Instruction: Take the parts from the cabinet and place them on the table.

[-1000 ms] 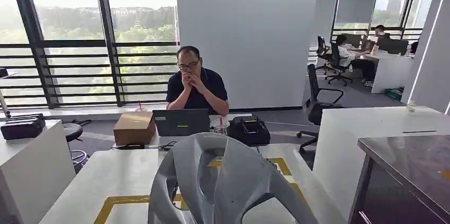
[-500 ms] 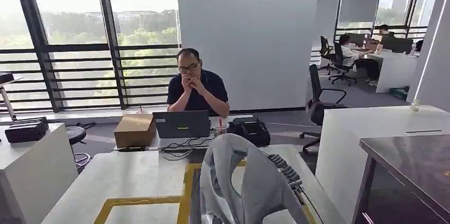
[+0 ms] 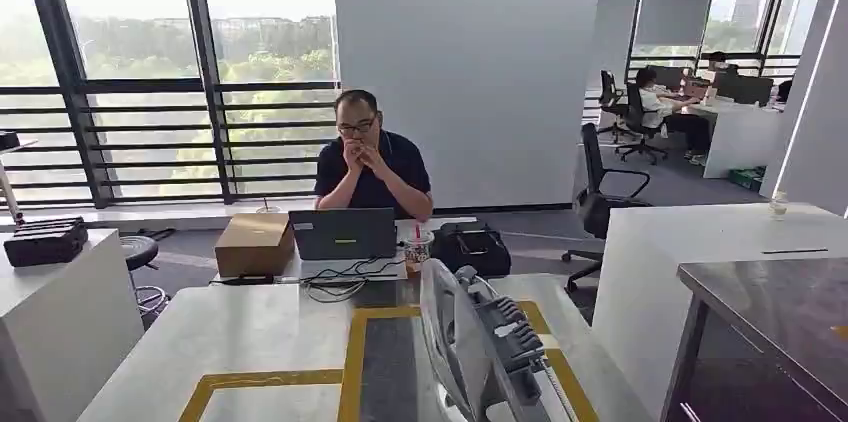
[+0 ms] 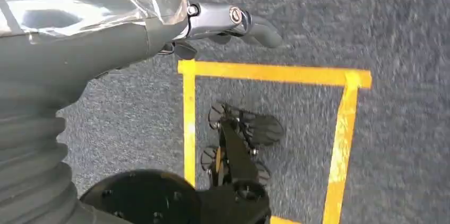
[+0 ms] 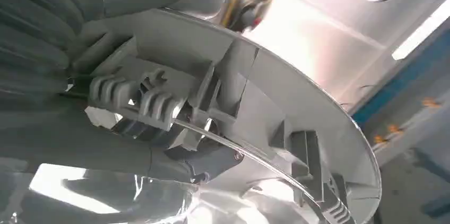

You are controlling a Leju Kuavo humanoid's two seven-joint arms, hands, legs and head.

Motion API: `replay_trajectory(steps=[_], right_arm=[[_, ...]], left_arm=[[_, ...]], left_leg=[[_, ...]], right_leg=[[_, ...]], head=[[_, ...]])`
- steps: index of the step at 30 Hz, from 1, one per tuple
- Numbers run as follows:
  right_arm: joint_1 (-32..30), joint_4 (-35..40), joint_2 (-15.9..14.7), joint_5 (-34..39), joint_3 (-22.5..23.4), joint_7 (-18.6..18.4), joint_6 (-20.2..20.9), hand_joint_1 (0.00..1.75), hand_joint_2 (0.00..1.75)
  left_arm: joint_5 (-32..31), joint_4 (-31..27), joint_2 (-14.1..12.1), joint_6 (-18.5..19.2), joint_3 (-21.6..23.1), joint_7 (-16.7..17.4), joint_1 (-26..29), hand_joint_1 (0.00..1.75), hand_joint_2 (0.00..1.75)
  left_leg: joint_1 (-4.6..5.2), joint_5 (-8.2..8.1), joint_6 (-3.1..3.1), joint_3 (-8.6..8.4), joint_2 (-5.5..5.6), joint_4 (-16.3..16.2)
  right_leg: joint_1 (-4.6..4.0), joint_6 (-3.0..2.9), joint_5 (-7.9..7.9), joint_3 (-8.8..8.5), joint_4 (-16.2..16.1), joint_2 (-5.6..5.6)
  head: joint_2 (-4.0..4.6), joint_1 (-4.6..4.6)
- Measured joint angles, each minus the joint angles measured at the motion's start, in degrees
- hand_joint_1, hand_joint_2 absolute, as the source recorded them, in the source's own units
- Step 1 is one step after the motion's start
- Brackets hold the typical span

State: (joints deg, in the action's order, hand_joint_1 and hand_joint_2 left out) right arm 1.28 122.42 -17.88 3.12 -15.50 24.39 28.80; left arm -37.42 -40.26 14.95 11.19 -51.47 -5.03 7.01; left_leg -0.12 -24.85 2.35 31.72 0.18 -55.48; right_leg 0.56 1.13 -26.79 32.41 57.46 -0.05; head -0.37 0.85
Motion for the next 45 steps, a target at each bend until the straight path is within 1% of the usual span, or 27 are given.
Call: replay_trajectory(steps=[3, 4, 5, 6, 8, 9, 11, 13, 15, 16, 18, 20, 22, 24, 25, 29, 30, 31, 33, 35, 36, 37, 39, 40, 41, 44, 45], right_arm=[[-0.03, -0.06, -3.38, -6.71, 0.57, 1.22, -4.97, 1.75, 1.75], [-0.18, -0.22, -4.19, -8.18, 0.65, 1.2, -6.04, 1.75, 1.75], [-0.27, -0.42, -5.03, -9.68, 0.79, 0.98, -7.06, 1.75, 1.75], [-0.2, -0.61, -5.86, -11.28, 0.83, 0.65, -8.22, 1.75, 1.75], [0.08, -0.98, -7.65, -15.45, 0.87, -0.2, -11.24, 1.75, 1.75], [0.45, -1.18, -8.33, -17.66, 0.92, -0.64, -12.81, 1.75, 1.75], [1.11, -1.61, -9.26, -22.6, 0.94, -1.62, -16.26, 1.75, 1.75], [2.35, -2.14, -10.04, -28.87, 0.7, -3.68, -19.63, 1.75, 1.75], [3.64, -2.6, -10.95, -32.45, 0.37, -5.29, -21.53, 1.75, 1.75], [4.02, -2.84, -11.36, -33.57, 0.28, -5.88, -22.27, 1.75, 1.75], [4.94, -3.35, -12.39, -36.7, -0.09, -7.44, -23.93, 1.75, 1.75], [5.24, -4.02, -13.68, -38.65, -0.46, -8.72, -24.99, 1.75, 1.75], [5.22, -4.61, -14.66, -39.84, -0.7, -9.4, -25.44, 1.75, 1.75], [5.23, -5.12, -15.69, -40.78, -0.81, -9.95, -25.59, 1.75, 1.75], [5.26, -5.36, -16.06, -41.04, -0.9, -10.06, -25.65, 1.75, 1.75], [5.49, -6.25, -17.19, -41.32, -1.22, -10.34, -25.76, 1.75, 1.75], [5.47, -6.32, -17.65, -41.33, -1.22, -10.34, -25.78, 1.75, 1.75], [5.61, -6.45, -17.89, -41.32, -1.25, -10.34, -25.78, 1.75, 1.75], [5.8, -6.73, -18.09, -41.35, -1.25, -10.34, -25.96, 1.75, 1.75], [5.76, -7.04, -18.11, -41.35, -1.47, -10.34, -26.03, 1.75, 1.75], [5.77, -7.24, -18.16, -41.35, -1.6, -10.34, -26.02, 1.75, 1.75], [5.8, -7.37, -18.22, -41.35, -1.64, -10.34, -26.02, 1.75, 1.75], [6.32, -7.58, -18.31, -41.02, -1.66, -11.16, -25.7, 1.75, 1.75], [6.94, -8.11, -18.33, -40.34, -1.62, -11.74, -25.43, 1.75, 1.75], [7.48, -8.83, -18.4, -39.53, -1.62, -12.44, -24.89, 1.75, 1.75], [8.99, -13.02, -18.51, -36.15, -1.16, -13.51, -24.15, 1.75, 1.75], [9.79, -14.74, -18.59, -35.47, -0.99, -13.77, -24.06, 1.75, 1.75]], left_arm=[[-0.52, 0.72, 0.0, -0.09, -0.28, -0.63, -0.29, 0.0, 1.75], [-0.55, 1.27, -0.09, -0.37, -0.33, -0.98, -0.46, 0.0, 1.75], [-0.55, 1.93, -0.17, -0.77, -0.44, -1.42, -0.63, 0.0, 1.75], [-0.55, 2.65, -0.26, -1.34, -0.63, -1.88, -0.89, 0.0, 1.75], [-0.44, 4.18, -0.46, -2.23, -0.94, -2.69, -1.41, 0.0, 1.75], [-0.33, 4.64, -0.52, -2.3, -1.16, -2.84, -1.62, 0.0, 1.75], [0.11, 4.96, -0.57, -2.4, -1.68, -2.78, -1.76, 0.0, 1.75], [0.22, 4.66, -0.17, -1.62, -2.34, -1.58, -1.76, 0.0, 1.75], [0.22, 3.43, 0.39, -0.79, -3.0, -0.59, -1.57, 0.0, 1.75], [0.2, 2.88, 0.68, -0.35, -3.19, -0.26, -1.53, 0.0, 1.75], [-0.18, 1.48, 1.42, 0.92, -3.74, 0.66, -1.35, 0.0, 1.75], [-0.57, 0.63, 1.79, 1.73, -4.07, 1.12, -1.03, 0.0, 1.75], [-0.96, 0.39, 1.88, 2.05, -4.17, 1.29, -0.85, 0.0, 1.75], [-1.25, 0.28, 1.84, 2.05, -4.31, 1.09, -0.87, 0.0, 1.75], [-1.33, 0.2, 1.68, 2.05, -4.48, 0.92, -0.9, 0.0, 1.75], [-1.42, 0.2, 1.68, 2.01, -4.55, 0.83, -0.87, 0.0, 1.75], [-1.42, 0.2, 1.79, 2.03, -4.57, 0.83, -0.88, 0.0, 1.75], [-1.42, 0.2, 1.79, 1.99, -4.59, 0.79, -0.89, 0.0, 1.75], [-1.42, 0.22, 1.86, 1.99, -4.59, 0.76, -0.94, 0.0, 1.75], [-1.42, 0.22, 1.92, 1.99, -4.59, 0.76, -0.93, 0.0, 1.75], [-1.42, 0.22, 1.92, 2.01, -4.59, 0.79, -0.93, 0.0, 1.75], [-1.42, 0.22, 1.92, 2.01, -4.61, 0.79, -0.93, 0.0, 1.75], [-1.42, 0.33, 1.92, 2.05, -4.61, 0.68, -0.94, 0.0, 1.75], [-1.42, 0.48, 1.83, 2.05, -4.61, 0.46, -0.94, 0.0, 1.75], [-1.42, 0.77, 1.79, 2.03, -4.59, 0.31, -0.98, 0.0, 1.75], [-1.31, 1.83, 1.4, 2.05, -4.59, -0.11, -0.98, 0.0, 1.75], [-1.31, 2.07, 1.09, 2.12, -4.59, -0.15, -0.98, 0.0, 1.75]], left_leg=[[0.03, 0.21, 0.4, 0.12, -0.02, 0.12], [0.08, 0.17, 0.44, 0.13, -0.02, 0.09], [0.09, 0.16, 0.43, 0.11, -0.01, 0.05], [0.08, 0.12, 0.38, 0.05, 0.02, 0.01], [0.0, -0.07, 0.1, 0.05, 0.23, -0.35], [0.01, -0.28, -0.22, 0.17, 0.27, -0.76], [0.49, -0.73, -0.83, 0.53, 0.26, -1.18], [0.33, -0.56, -1.19, 0.58, 0.17, -1.1], [0.08, -1.41, -1.87, 1.15, 0.15, -2.18], [0.03, -3.23, -2.14, 2.3, 0.1, -4.63], [-0.21, -8.25, -2.6, 7.03, 0.08, -14.9], [-0.35, -9.53, -2.69, 10.04, 0.08, -20.94], [-0.4, -5.83, -2.43, 7.77, 0.08, -15.68], [-0.19, -0.65, -1.49, 2.22, 0.09, -4.21], [0.13, -1.1, -0.99, 1.03, 0.09, -1.76], [0.61, -0.74, -0.39, 1.28, -0.02, -1.32], [-0.16, 0.01, 0.09, 0.26, -0.06, -0.09], [-0.05, 0.21, 0.5, 0.1, -0.07, 0.17], [0.05, 0.23, 0.55, 0.19, -0.07, 0.15], [0.13, 0.18, 0.55, 0.22, -0.05, 0.09], [0.11, 0.16, 0.53, 0.16, -0.01, 0.08], [0.04, 0.1, 0.43, 0.1, 0.09, 0.0], [-0.15, -0.3, -0.11, 0.12, 0.24, -0.66], [0.15, -0.67, -0.6, 0.36, 0.24, -1.18], [0.46, -0.98, -0.94, 0.57, 0.26, -1.49], [0.22, -0.78, -1.49, 0.62, 0.18, -1.43], [0.01, -1.07, -1.78, 0.83, 0.18, -1.73]], right_leg=[[0.12, -0.58, -5.77, 6.33, 13.23, -0.03], [0.14, -0.38, -6.81, 8.22, 16.97, -0.02], [0.23, 0.02, -6.66, 8.89, 17.97, -0.02], [0.37, 0.61, -5.44, 8.01, 15.84, -0.01], [0.77, 1.87, -0.89, 2.65, 4.8, 0.02], [0.97, 2.06, 0.73, -0.12, -0.67, 0.09], [0.66, 0.66, 1.06, -0.3, -1.01, 0.03], [0.34, 0.06, 1.11, -0.07, -0.84, -0.06], [1.09, -0.51, 1.41, -0.12, -1.07, -0.08], [1.11, -0.94, 1.38, -0.13, -1.07, 0.05], [1.01, -0.99, 1.36, 0.02, -1.04, 0.16], [0.91, -0.99, 1.33, -0.02, -1.03, 0.2], [0.79, -0.98, 1.3, -0.17, -1.03, 0.11], [0.7, -0.96, 1.28, -0.37, -1.06, 0.01], [0.59, -0.89, 1.24, -0.28, -1.04, 0.0], [0.57, 0.43, 1.42, -0.16, -1.47, 0.03], [0.76, 0.55, 1.04, 0.28, -0.95, 0.07], [0.57, 0.29, -0.24, 1.06, 0.97, 0.04], [0.71, -0.13, -4.17, 5.3, 10.07, 0.04], [0.76, 0.24, -6.37, 9.17, 17.79, 0.05], [0.86, 0.73, -5.68, 9.12, 17.24, 0.06], [1.02, 1.43, -3.92, 7.44, 13.71, 0.07], [1.43, 2.58, 0.37, 1.95, 2.59, 0.12], [1.49, 2.26, 0.85, 0.62, -0.59, 0.26], [1.27, 1.52, 1.16, 0.18, -0.71, -0.02], [0.92, 0.34, 1.29, 0.6, -0.32, -0.04], [1.51, -0.05, 1.47, 0.47, -0.48, -0.03]], head=[[0.0, -0.33], [-0.02, -0.3], [-0.02, -0.41], [0.0, -0.37], [0.0, -0.41], [0.0, -0.5], [0.0, -0.41], [0.0, -0.31], [0.0, -0.28], [0.0, -0.11], [0.0, -0.06], [0.0, -0.04], [0.0, -0.02], [0.0, 0.04], [0.0, -0.02], [-0.02, 0.04], [-0.02, 0.0], [0.0, -0.11], [-0.02, -0.39], [-0.02, -0.39], [-0.02, -0.41], [-0.02, -0.46], [-0.02, -0.55], [0.0, -0.68], [0.0, -0.59], [-0.02, -0.33], [-0.02, -0.31]])
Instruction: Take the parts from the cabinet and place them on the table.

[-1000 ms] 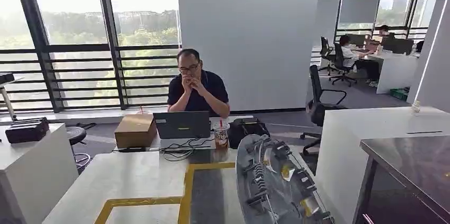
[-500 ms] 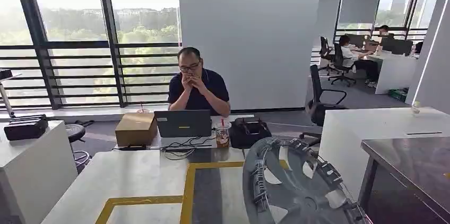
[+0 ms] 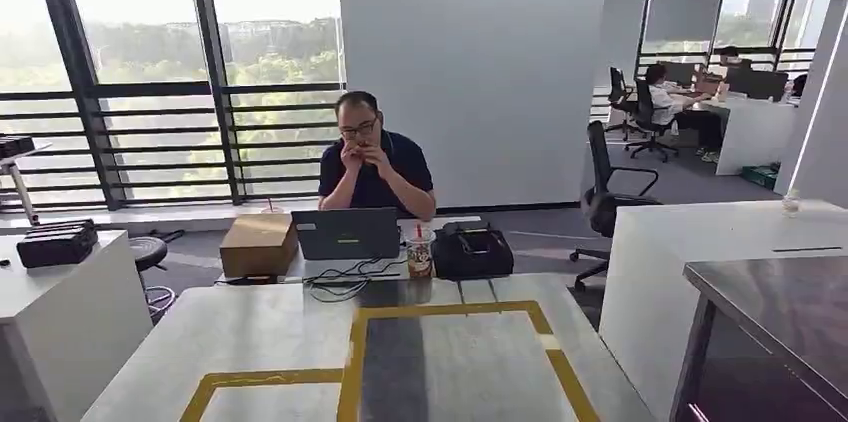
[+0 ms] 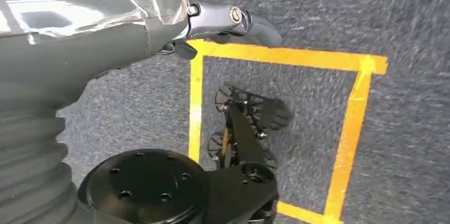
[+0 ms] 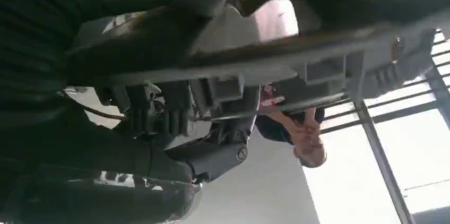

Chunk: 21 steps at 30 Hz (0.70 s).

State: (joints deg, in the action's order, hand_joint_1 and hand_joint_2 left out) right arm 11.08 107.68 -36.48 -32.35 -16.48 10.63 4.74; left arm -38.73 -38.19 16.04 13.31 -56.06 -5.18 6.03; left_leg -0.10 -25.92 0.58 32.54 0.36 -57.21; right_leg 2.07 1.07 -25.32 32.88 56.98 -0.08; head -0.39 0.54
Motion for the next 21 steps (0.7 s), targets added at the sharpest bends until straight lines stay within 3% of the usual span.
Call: replay_trajectory(steps=[1, 2, 4, 5, 6, 7, 8, 9, 10, 11, 12, 14, 15, 16, 17, 19, 20, 21], right_arm=[[0.73, -1.66, -0.11, 0.53, 0.59, -0.46, -0.02, 1.75, 1.75], [1.47, -3.56, -0.11, 0.88, 1.42, -0.89, -0.13, 1.75, 1.75], [2.22, -6.95, -0.22, 1.12, 2.52, -1.71, -0.15, 1.75, 1.75], [2.37, -8.24, -0.22, 1.16, 2.67, -1.99, -0.15, 1.75, 1.75], [2.49, -9.44, -0.2, 1.16, 2.76, -2.38, -0.15, 1.75, 1.75], [2.73, -10.66, -0.11, 1.01, 2.82, -2.89, -0.15, 1.75, 1.75], [3.08, -11.94, -0.09, 0.62, 2.89, -3.56, -0.15, 1.75, 1.75], [3.47, -12.98, -0.09, 0.24, 3.04, -4.03, -0.18, 1.75, 1.75], [3.92, -14.1, -0.09, -0.17, 3.22, -4.48, -0.24, 1.75, 1.75], [4.47, -15.24, -0.04, -0.43, 3.26, -4.77, -0.33, 1.75, 1.75], [4.99, -16.48, -0.04, -0.63, 3.26, -5.1, -0.37, 1.75, 1.75], [5.11, -18.63, -0.09, -0.43, 3.48, -5.49, -0.61, 1.75, 1.75], [5.22, -19.4, -0.37, -0.1, 3.76, -5.49, -0.7, 1.75, 1.75], [5.36, -20.33, -0.44, 0.2, 4.07, -5.51, -0.81, 1.75, 1.75], [5.73, -21.19, -0.64, 0.53, 4.38, -5.51, -0.96, 1.75, 1.75], [5.93, -22.7, -0.66, 0.97, 4.86, -5.82, -1.33, 1.75, 1.75], [5.67, -23.45, -0.66, 1.38, 5.03, -5.84, -1.57, 1.75, 1.75], [5.29, -24.22, -0.66, 1.9, 5.38, -5.9, -1.84, 1.75, 1.75]], left_arm=[[0.11, 0.31, -0.15, 0.2, 0.02, -0.15, 0.01, 0.0, 1.75], [0.17, 0.83, -0.41, 0.29, 0.04, -0.39, -0.01, 0.0, 1.75], [0.35, 2.27, -1.41, -0.24, 0.17, -1.37, -0.02, 0.0, 1.75], [0.56, 3.23, -1.81, -0.65, 0.22, -1.92, -0.03, 0.0, 1.75], [0.94, 4.2, -2.44, -1.2, 0.26, -2.53, -0.03, 0.0, 1.75], [1.2, 5.3, -2.91, -1.73, 0.28, -3.22, -0.12, 0.0, 1.75], [1.6, 6.63, -3.67, -2.31, 0.41, -4.0, -0.29, 0.0, 1.75], [2.08, 7.74, -4.15, -2.73, 0.57, -4.61, -0.54, 0.0, 1.75], [2.51, 9.0, -5.19, -3.38, 0.66, -5.35, -0.9, 0.0, 1.75], [2.86, 10.17, -5.84, -3.96, 0.7, -5.95, -1.22, 0.0, 1.75], [3.24, 11.48, -6.34, -4.44, 0.87, -6.67, -1.62, 0.0, 1.75], [3.43, 14.15, -7.71, -5.68, 1.11, -8.0, -2.12, 0.0, 1.75], [3.73, 15.77, -7.95, -6.18, 1.22, -8.8, -2.43, 0.0, 1.75], [3.89, 17.1, -8.57, -6.6, 1.36, -9.44, -2.73, 0.0, 1.75], [3.93, 18.39, -8.9, -7.08, 1.57, -10.12, -3.04, 0.0, 1.75], [3.96, 20.75, -9.86, -7.96, 1.77, -11.46, -3.69, 0.0, 1.75], [3.91, 22.98, -10.6, -9.13, 1.92, -12.57, -4.23, 0.0, 1.75], [3.72, 25.38, -11.58, -10.14, 2.03, -14.09, -4.86, 0.0, 1.75]], left_leg=[[-0.02, -1.05, -0.3, 0.64, -0.03, -1.31], [-0.12, -3.27, -0.58, 2.34, -0.06, -4.99], [-0.29, -7.67, -0.92, 7.14, -0.07, -14.99], [-0.32, -8.46, -0.94, 8.66, -0.08, -18.18], [-0.32, -7.93, -0.85, 8.86, -0.08, -18.6], [-0.3, -6.15, -0.62, 7.68, -0.08, -16.21], [-0.21, -3.61, -0.22, 5.3, -0.07, -11.43], [0.04, -1.03, 0.45, 2.27, -0.04, -5.51], [0.49, -0.13, 1.46, -0.11, -0.04, -0.7], [0.62, -0.66, 1.75, -0.41, -0.36, -0.35], [1.01, -0.57, 1.78, -0.27, -0.39, -0.16], [1.2, -0.49, 1.99, -0.17, -0.31, -0.08], [0.9, 0.2, 2.34, -0.99, -0.33, 0.96], [0.59, 0.71, 2.33, -1.36, -0.39, 1.72], [0.52, 0.91, 2.64, -1.38, -0.44, 1.93], [0.6, 0.95, 2.71, -1.21, -0.43, 1.9], [0.63, 0.95, 2.71, -1.14, -0.41, 1.86], [0.61, 0.93, 2.69, -1.12, -0.32, 1.81]], right_leg=[[-0.05, -0.27, -0.03, -0.05, -0.01, 0.04], [-0.08, -0.66, 0.0, -0.02, 0.0, 0.12], [-0.31, -0.73, 0.01, 0.2, 0.01, 0.21], [-0.46, -0.74, 0.02, 0.23, 0.02, 0.23], [-0.58, -0.76, 0.04, 0.2, 0.02, 0.21], [-0.73, -0.76, 0.04, 0.13, 0.02, 0.14], [-0.9, -0.76, 0.04, 0.04, 0.02, 0.07], [-1.1, -0.75, 0.05, -0.05, 0.01, 0.02], [-0.97, -0.73, 0.06, -0.09, -0.01, 0.04], [-1.43, -0.47, 0.15, 0.04, -0.03, 0.08], [-0.97, -0.38, 0.16, 0.15, -0.03, 0.15], [-0.9, 0.09, 0.39, 0.05, -0.35, 0.3], [-1.23, 0.49, 0.39, 0.02, -0.48, 0.31], [-0.96, 0.44, -0.14, 0.81, 0.66, 0.26], [-1.01, 0.26, -1.55, 1.9, 3.03, 0.2], [-0.86, -0.02, -5.27, 6.11, 11.98, 0.16], [-0.81, 0.2, -6.45, 8.07, 16.05, 0.16], [-0.67, 0.64, -6.48, 8.91, 17.56, 0.16]], head=[[0.0, 0.02], [0.02, 0.22], [0.02, 0.24], [0.02, 0.27], [0.0, 0.29], [0.02, 0.31], [0.02, 0.35], [0.02, 0.35], [0.02, 0.4], [0.02, 0.2], [0.0, 0.42], [0.02, 0.44], [0.02, 0.4], [0.02, 0.33], [0.02, 0.22], [0.02, 0.07], [0.02, 0.13], [0.0, 0.02]])
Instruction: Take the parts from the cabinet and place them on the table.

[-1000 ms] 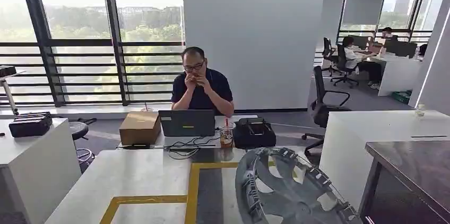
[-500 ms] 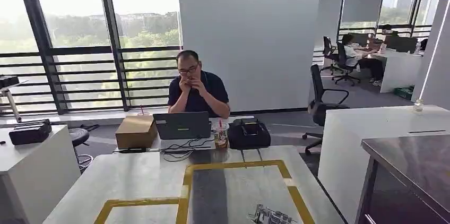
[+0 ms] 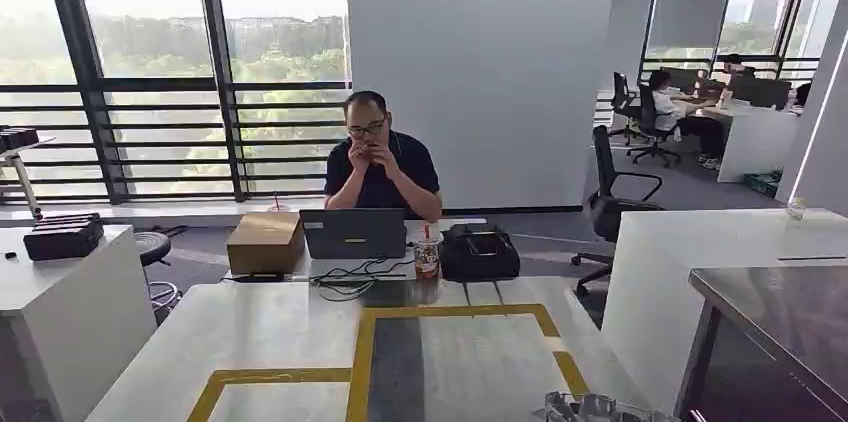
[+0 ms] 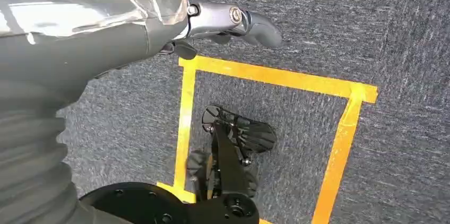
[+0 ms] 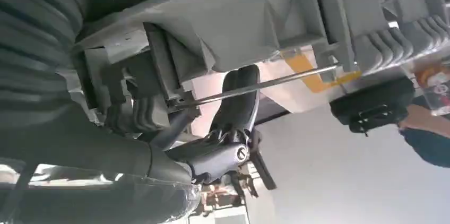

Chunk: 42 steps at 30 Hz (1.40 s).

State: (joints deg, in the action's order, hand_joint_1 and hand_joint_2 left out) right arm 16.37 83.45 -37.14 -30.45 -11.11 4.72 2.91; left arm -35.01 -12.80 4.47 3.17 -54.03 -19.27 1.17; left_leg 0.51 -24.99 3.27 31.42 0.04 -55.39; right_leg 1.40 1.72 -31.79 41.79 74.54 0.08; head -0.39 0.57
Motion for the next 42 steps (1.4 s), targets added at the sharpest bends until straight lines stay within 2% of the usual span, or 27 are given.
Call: replay_trajectory(steps=[2, 4, 5, 6, 8, 10, 11, 13, 15, 17, 18, 19, 20, 21, 24, 25, 26, 29, 30, 31, 33, 34, 35, 36, 37, 40, 42], right_arm=[[-0.58, -0.77, -0.13, 0.66, 0.88, -0.22, -0.48, 1.75, 1.75], [-0.61, -1.58, -0.46, 1.05, 1.91, -0.31, -0.74, 1.75, 1.75], [-0.56, -2.3, -0.35, 1.18, 2.28, -0.33, -0.85, 1.75, 1.75], [-0.88, -2.74, -0.57, 1.27, 2.58, -0.33, -1.05, 1.75, 1.75], [-1.19, -4.07, -0.37, 1.29, 2.95, -0.35, -1.4, 1.75, 1.75], [-1.22, -5.27, -0.2, 1.01, 3.26, -0.09, -1.6, 1.75, 1.75], [-1.08, -6.0, -0.09, 0.79, 3.24, 0.28, -1.64, 1.75, 1.75], [-0.89, -8.18, 0.5, 0.53, 2.93, 1.16, -1.66, 1.75, 1.75], [-0.91, -10.24, 1.23, 0.48, 2.45, 1.68, -1.66, 1.75, 1.75], [-0.96, -11.87, 1.88, 0.38, 1.88, 1.7, -1.68, 1.75, 1.75], [-0.93, -12.5, 2.05, 0.38, 1.73, 1.7, -1.75, 1.75, 1.75], [-0.73, -13.08, 2.25, 0.33, 1.55, 1.9, -1.88, 1.75, 1.75], [-0.43, -13.69, 2.58, 0.07, 1.16, 2.12, -1.9, 1.75, 1.75], [0.28, -14.65, 2.93, -0.08, 0.79, 2.38, -2.03, 1.75, 1.75], [1.09, -16.79, 3.94, 0.66, -0.41, 3.12, -2.73, 1.75, 1.75], [1.34, -17.08, 4.0, 1.34, -0.48, 3.43, -3.0, 1.75, 1.75], [1.85, -17.62, 4.26, 1.95, -0.54, 3.72, -3.61, 1.75, 1.75], [2.39, -18.3, 5.33, 5.06, -0.35, 5.33, -10.01, 1.75, 1.75], [1.71, -17.99, 6.1, 6.81, 0.05, 6.34, -13.76, 1.75, 1.75], [0.88, -17.22, 6.78, 8.34, 0.64, 7.24, -17.28, 1.75, 1.75], [-0.06, -14.2, 7.76, 9.93, 1.78, 7.93, -21.71, 1.75, 1.75], [-0.21, -12.12, 8.22, 10.38, 2.21, 7.76, -22.81, 1.75, 1.75], [-0.3, -10.97, 8.7, 10.58, 2.52, 7.76, -23.41, 1.75, 1.75], [-0.22, -10.0, 9.38, 10.74, 2.67, 7.71, -23.6, 1.75, 1.75], [-0.58, -9.09, 9.6, 10.87, 2.85, 7.56, -23.72, 1.75, 1.75], [-1.14, -7.68, 10.14, 10.45, 3.17, 7.8, -24.11, 1.75, 1.75], [-1.01, -6.82, 10.3, 9.09, 3.22, 7.8, -24.52, 1.75, 1.75]], left_arm=[[-0.5, 3.54, -1.17, -0.95, 0.07, -1.56, -0.78, 0.0, 1.75], [-0.74, 5.79, -2.15, -1.12, 0.07, -2.06, -1.32, 0.0, 1.75], [-0.9, 6.56, -2.74, -1.16, 0.09, -2.26, -1.43, 0.0, 1.75], [-1.12, 7.5, -3.09, -1.19, 0.07, -2.46, -1.64, 0.0, 1.75], [-1.66, 8.63, -3.68, -1.19, 0.09, -2.79, -1.91, 0.0, 1.75], [-1.9, 9.41, -4.03, -1.14, 0.07, -2.87, -2.09, 0.0, 1.75], [-2.3, 9.83, -4.14, -1.12, 0.07, -2.89, -2.29, 0.0, 1.75], [-2.71, 10.45, -4.33, -1.12, 0.07, -2.89, -2.76, 0.0, 1.75], [-2.97, 10.88, -4.36, -1.21, 0.0, -2.96, -3.01, 0.0, 1.75], [-3.43, 11.14, -4.36, -1.36, -0.04, -3.11, -3.06, 0.0, 1.75], [-3.61, 11.23, -4.4, -1.43, -0.04, -3.31, -3.1, 0.0, 1.75], [-3.87, 11.27, -4.49, -1.45, -0.09, -3.46, -3.14, 0.0, 1.75], [-4.02, 11.27, -4.73, -1.45, -0.11, -3.55, -3.26, 0.0, 1.75], [-4.15, 11.45, -4.79, -1.4, -0.11, -3.57, -3.41, 0.0, 1.75], [-4.42, 11.56, -5.19, -1.45, -0.24, -3.57, -3.48, 0.0, 1.75], [-4.61, 11.62, -5.19, -1.47, -0.33, -3.57, -3.57, 0.0, 1.75], [-4.66, 11.73, -5.1, -1.58, -0.48, -3.57, -3.6, 0.0, 1.75], [-4.92, 11.84, -4.95, -2.43, -1.02, -3.66, -3.63, 0.0, 1.75], [-5.25, 11.86, -4.86, -2.76, -1.27, -3.73, -3.62, 0.0, 1.75], [-5.51, 11.91, -4.71, -3.04, -1.53, -3.77, -3.59, 0.0, 1.75], [-6.06, 12.02, -4.38, -3.48, -2.01, -3.88, -3.58, 0.0, 1.75], [-6.34, 12.1, -4.2, -3.76, -2.27, -3.99, -3.61, 0.0, 1.75], [-6.47, 12.11, -4.23, -3.9, -2.51, -4.03, -3.63, 0.0, 1.75], [-6.49, 12.13, -4.52, -4.11, -2.75, -4.12, -3.73, 0.0, 1.75], [-6.56, 12.24, -4.44, -4.14, -2.86, -4.18, -3.76, 0.0, 1.75], [-6.67, 12.26, -4.31, -4.18, -3.08, -4.23, -3.67, 0.0, 1.75], [-6.82, 12.26, -4.27, -4.35, -3.56, -4.34, -3.72, 0.0, 1.75]], left_leg=[[-0.2, -0.18, -0.25, -0.03, 0.11, -0.27], [-0.35, -0.91, -1.06, 0.14, 0.19, -1.35], [0.15, -1.35, -1.57, 0.51, 0.21, -1.82], [0.06, -1.56, -1.75, 0.68, 0.16, -2.28], [-0.04, -1.47, -1.91, 0.73, 0.11, -2.14], [-0.35, -2.22, -2.43, 1.18, 0.05, -2.86], [-0.39, -3.92, -2.78, 2.16, 0.05, -5.35], [-0.65, -8.08, -3.25, 6.53, 0.05, -14.28], [-0.67, -9.69, -3.3, 9.94, 0.05, -20.56], [-0.62, -6.65, -2.86, 8.67, 0.05, -17.01], [-0.56, -4.33, -2.49, 6.6, 0.06, -12.62], [-0.28, -1.49, -1.61, 3.5, 0.11, -6.4], [0.17, -1.32, -0.61, 1.81, 0.13, -3.03], [0.26, -1.45, -0.47, 1.75, -0.31, -2.72], [0.65, -1.32, -0.25, 1.79, -0.3, -2.26], [-0.07, -0.3, -0.04, 0.43, -0.32, -0.59], [0.04, 0.07, -0.08, 0.09, -0.41, 0.1], [0.04, 0.33, 0.19, 0.14, -0.51, 0.27], [0.06, 0.31, 0.18, 0.19, -0.41, 0.21], [0.02, 0.26, 0.11, 0.21, -0.31, 0.08], [-0.19, -0.11, -0.4, 0.22, -0.21, -0.39], [-0.41, -0.64, -0.9, 0.31, -0.21, -1.15], [-0.39, -1.19, -1.51, 0.52, -0.32, -2.0], [-0.05, -1.55, -1.84, 0.89, -0.26, -2.63], [0.03, -1.66, -1.95, 1.1, -0.15, -2.65], [-0.32, -1.82, -2.21, 1.18, -0.26, -2.85], [-0.54, -4.57, -2.92, 2.9, -0.19, -6.56]], right_leg=[[0.45, 1.36, 2.76, -2.53, -5.43, 0.03], [1.09, 2.66, 6.55, -7.92, -16.31, 0.29], [0.58, 2.01, 5.96, -8.16, -16.4, 0.23], [0.67, 0.87, 6.19, -8.18, -16.66, -0.08], [0.33, 0.21, 6.12, -8.0, -16.52, -0.11], [0.83, -0.48, 6.28, -8.16, -16.71, -0.15], [0.81, -0.89, 6.29, -8.22, -16.72, -0.15], [0.65, -0.98, 6.24, -8.11, -16.7, -0.16], [0.44, -1.0, 6.23, -8.06, -16.68, -0.15], [0.17, -1.02, 6.22, -8.14, -16.68, -0.17], [0.02, -1.02, 6.22, -8.17, -16.68, -0.21], [-0.18, -1.01, 6.22, -8.23, -16.7, -0.29], [0.06, -1.02, 6.24, -8.25, -16.81, -0.35], [-0.52, -0.84, 6.33, -8.14, -16.84, -0.44], [-0.07, -0.17, 6.7, -8.23, -17.41, -0.37], [-0.39, -0.07, 6.55, -8.04, -17.32, -0.26], [-0.32, -0.16, 5.82, -7.59, -16.25, -0.16], [-0.17, -0.64, 0.78, -1.96, -4.16, -0.18], [-0.08, -0.4, -0.23, -0.12, -0.44, -0.17], [0.08, 0.05, 0.01, 0.42, 0.2, -0.15], [0.53, 1.45, 3.25, -2.65, -6.37, -0.1], [0.89, 2.36, 5.95, -6.05, -13.23, 0.0], [1.08, 2.31, 6.03, -7.49, -16.34, 0.25], [0.65, 1.81, 6.17, -7.82, -16.36, -0.12], [0.63, 0.68, 6.0, -7.75, -15.88, -0.2], [0.9, -0.42, 6.06, -7.53, -15.85, -0.2], [0.8, -0.98, 6.16, -7.54, -15.9, -0.19]], head=[[0.02, -0.11], [0.02, -0.22], [0.02, -0.26], [0.0, -0.15], [0.02, -0.02], [0.0, 0.04], [0.02, 0.2], [0.02, 0.31], [0.02, 0.37], [0.02, 0.44], [0.02, 0.46], [0.02, 0.46], [0.02, 0.46], [0.02, 0.31], [0.02, 0.46], [0.0, 0.48], [0.02, 0.26], [0.02, 0.07], [0.02, 0.07], [0.02, -0.04], [0.0, -0.09], [0.02, -0.11], [0.02, -0.24], [0.02, -0.25], [0.0, -0.18], [0.02, 0.04], [0.02, 0.24]])
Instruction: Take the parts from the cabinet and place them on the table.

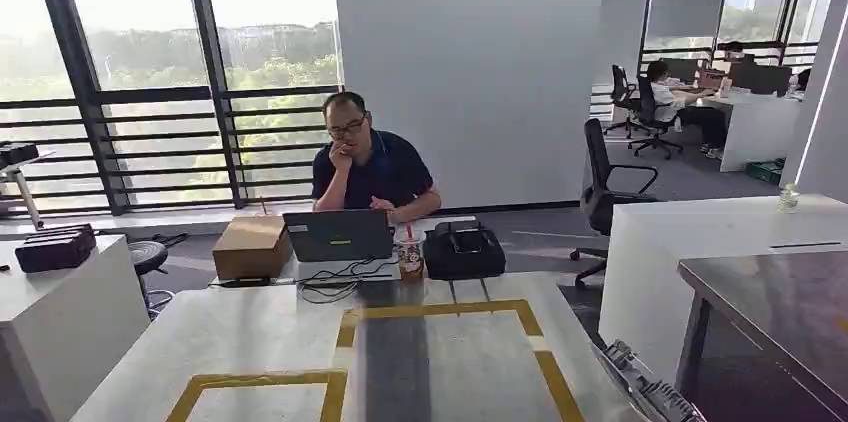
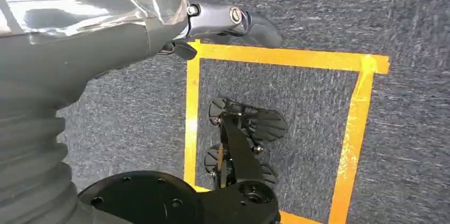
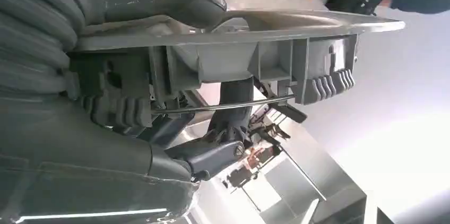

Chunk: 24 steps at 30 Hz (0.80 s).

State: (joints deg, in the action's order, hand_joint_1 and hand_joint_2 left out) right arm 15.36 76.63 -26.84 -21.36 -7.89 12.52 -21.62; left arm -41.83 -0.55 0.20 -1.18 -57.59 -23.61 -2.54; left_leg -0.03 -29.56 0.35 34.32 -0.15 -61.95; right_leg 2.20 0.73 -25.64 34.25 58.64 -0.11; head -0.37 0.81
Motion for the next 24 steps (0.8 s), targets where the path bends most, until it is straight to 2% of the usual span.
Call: replay_trajectory(steps=[2, 3, 4, 5, 6, 7, 8, 9, 12, 13, 14, 15, 17, 18, 19, 20, 21, 23, 24], right_arm=[[0.62, 0.37, 0.11, -1.17, -0.15, -0.61, 0.19, 1.75, 1.75], [0.98, 0.37, 0.11, -1.65, -0.26, -1.05, 0.41, 1.75, 1.75], [1.24, 0.37, 0.11, -2.08, -0.37, -1.33, 0.83, 1.75, 1.75], [1.55, 0.35, 0.04, -2.7, -0.55, -1.57, 1.16, 1.75, 1.75], [1.95, 0.35, -0.09, -3.34, -0.68, -1.66, 1.38, 1.75, 1.75], [2.48, 0.35, -0.24, -3.72, -0.72, -1.6, 1.33, 1.75, 1.75], [3.15, 0.35, -0.35, -3.78, -0.72, -1.06, 0.99, 1.75, 1.75], [3.9, 0.28, -0.28, -3.58, -0.72, -0.26, 0.28, 1.75, 1.75], [4.72, 0.48, -0.33, -2.18, -0.68, 2.89, -2.39, 1.75, 1.75], [5.27, 1.12, -0.35, -1.66, -0.68, 4.07, -3.15, 1.75, 1.75], [5.64, 1.84, -0.35, -1.09, -0.61, 4.75, -3.78, 1.75, 1.75], [6.27, 2.6, -0.35, -0.5, -0.61, 5.62, -4.55, 1.75, 1.75], [6.84, 4.69, -0.04, 1.0, -0.7, 7.16, -5.85, 1.75, 1.75], [6.82, 5.7, 0.18, 1.68, -0.72, 7.6, -6.31, 1.75, 1.75], [6.81, 6.78, 0.44, 2.5, -0.79, 8.0, -6.47, 1.75, 1.75], [6.79, 8.02, 0.68, 3.3, -0.81, 8.39, -6.75, 1.75, 1.75], [6.78, 9.27, 0.85, 3.59, -0.94, 8.72, -6.84, 1.75, 1.75], [6.75, 11.13, 1.2, 4.09, -1.16, 8.98, -6.86, 1.75, 1.75], [6.81, 11.85, 1.44, 4.24, -1.25, 9.2, -6.86, 1.75, 1.75]], left_arm=[[-0.02, 0.0, 0.02, -0.02, -0.37, -0.07, -0.05, 0.0, 1.75], [-0.15, 0.0, 0.07, -0.02, -0.64, -0.13, -0.07, 0.0, 1.75], [-0.22, 0.0, 0.09, -0.02, -0.88, -0.17, -0.06, 0.0, 1.75], [-0.42, 0.0, 0.2, -0.02, -1.03, -0.2, -0.05, 0.0, 1.75], [-0.79, 0.0, 0.26, -0.04, -1.23, -0.22, -0.1, 0.0, 1.75], [-0.98, 0.0, 0.31, -0.06, -1.42, -0.24, -0.17, 0.0, 1.75], [-1.29, 0.0, 0.29, -0.13, -1.64, -0.26, -0.26, 0.0, 1.75], [-1.53, 0.0, 0.11, -0.24, -1.82, -0.28, -0.42, 0.0, 1.75], [-2.08, 0.04, 0.35, -0.89, -2.36, -0.39, -0.42, 0.0, 1.75], [-2.23, 0.04, 0.35, -1.05, -2.54, -0.39, -0.43, 0.0, 1.75], [-2.54, 0.07, 0.57, -1.05, -2.71, -0.39, -0.49, 0.0, 1.75], [-2.75, 0.07, 0.7, -1.18, -2.84, -0.46, -0.59, 0.0, 1.75], [-3.32, 0.07, 1.0, -1.35, -3.35, -0.48, -0.7, 0.0, 1.75], [-3.43, 0.07, 1.18, -1.4, -3.54, -0.52, -0.71, 0.0, 1.75], [-3.78, 0.07, 1.36, -1.57, -3.7, -0.52, -0.7, 0.0, 1.75], [-4.04, 0.07, 1.49, -1.88, -3.87, -0.55, -0.7, 0.0, 1.75], [-4.33, 0.07, 1.66, -1.94, -4.13, -0.57, -0.7, 0.0, 1.75], [-4.39, 0.07, 1.88, -2.01, -4.4, -0.68, -0.72, 0.0, 1.75], [-4.39, 0.07, 1.86, -2.05, -4.59, -0.7, -0.72, 0.0, 1.75]], left_leg=[[-0.18, -4.38, -0.43, 4.38, -0.02, -9.33], [-0.18, -5.95, -0.42, 6.71, -0.01, -14.05], [-0.17, -5.86, -0.34, 7.74, -0.01, -15.8], [-0.14, -4.3, -0.03, 7.24, 0.01, -14.25], [-0.05, -1.93, 0.42, 5.51, 0.08, -10.34], [0.15, 0.72, 1.18, 2.96, 0.14, -4.93], [0.67, 3.08, 2.42, 0.18, 0.29, 0.63], [1.08, 2.48, 3.3, -1.02, 0.02, 2.88], [1.72, 2.73, 3.37, -0.83, -0.16, 3.33], [1.73, 3.14, 3.53, -1.0, -0.17, 4.0], [0.85, 4.02, 3.24, -2.15, -0.3, 5.35], [0.96, 4.36, 3.42, -2.23, -0.3, 5.79], [0.97, 4.42, 3.43, -2.1, -0.34, 5.78], [0.97, 4.41, 3.42, -2.09, -0.32, 5.76], [0.96, 4.37, 3.37, -2.1, -0.26, 5.72], [0.89, 4.32, 3.3, -2.18, -0.15, 5.71], [0.74, 4.21, 3.14, -2.28, -0.05, 5.63], [0.46, 3.64, 2.33, -2.19, 0.16, 4.77], [0.61, 3.21, 1.76, -1.81, 0.19, 4.15]], right_leg=[[-0.17, -0.08, 0.01, 0.19, 0.01, -0.07], [-0.28, -0.09, 0.0, 0.21, 0.02, -0.09], [-0.45, -0.1, 0.0, 0.19, 0.02, -0.1], [-0.67, -0.1, -0.01, 0.14, 0.02, -0.12], [-0.88, -0.11, 0.0, 0.1, 0.01, -0.16], [-1.19, -0.11, 0.0, 0.02, 0.0, -0.21], [-1.06, -0.12, 0.01, -0.02, -0.05, -0.24], [-1.23, -0.01, 0.06, 0.02, -0.06, -0.23], [-0.83, 0.39, 0.28, 0.16, -0.28, -0.02], [-0.99, 0.74, 0.49, 0.05, -0.62, -0.03], [-0.92, 0.63, 0.07, 0.76, 0.21, 0.17], [-1.14, 0.48, -1.19, 1.64, 2.03, 0.13], [-1.1, 0.19, -4.9, 5.4, 10.54, 0.13], [-1.04, 0.32, -6.3, 7.39, 14.86, 0.12], [-0.95, 0.71, -6.67, 8.71, 17.45, 0.14], [-0.73, 1.29, -5.9, 8.51, 16.76, 0.14], [-0.51, 2.09, -4.01, 6.72, 12.99, 0.17], [-0.05, 3.47, 0.25, 1.64, 2.18, 0.3], [-0.06, 3.13, -0.14, 0.76, 0.33, 0.54]], head=[[0.0, 0.11], [0.0, 0.22], [0.0, 0.22], [0.0, 0.26], [0.0, 0.28], [0.0, 0.28], [0.0, 0.31], [0.0, 0.04], [0.0, 0.24], [0.0, 0.24], [0.0, 0.22], [0.0, 0.09], [0.0, -0.11], [0.0, -0.09], [0.0, -0.13], [0.0, -0.17], [0.0, -0.22], [0.0, -0.31], [0.0, -0.37]])
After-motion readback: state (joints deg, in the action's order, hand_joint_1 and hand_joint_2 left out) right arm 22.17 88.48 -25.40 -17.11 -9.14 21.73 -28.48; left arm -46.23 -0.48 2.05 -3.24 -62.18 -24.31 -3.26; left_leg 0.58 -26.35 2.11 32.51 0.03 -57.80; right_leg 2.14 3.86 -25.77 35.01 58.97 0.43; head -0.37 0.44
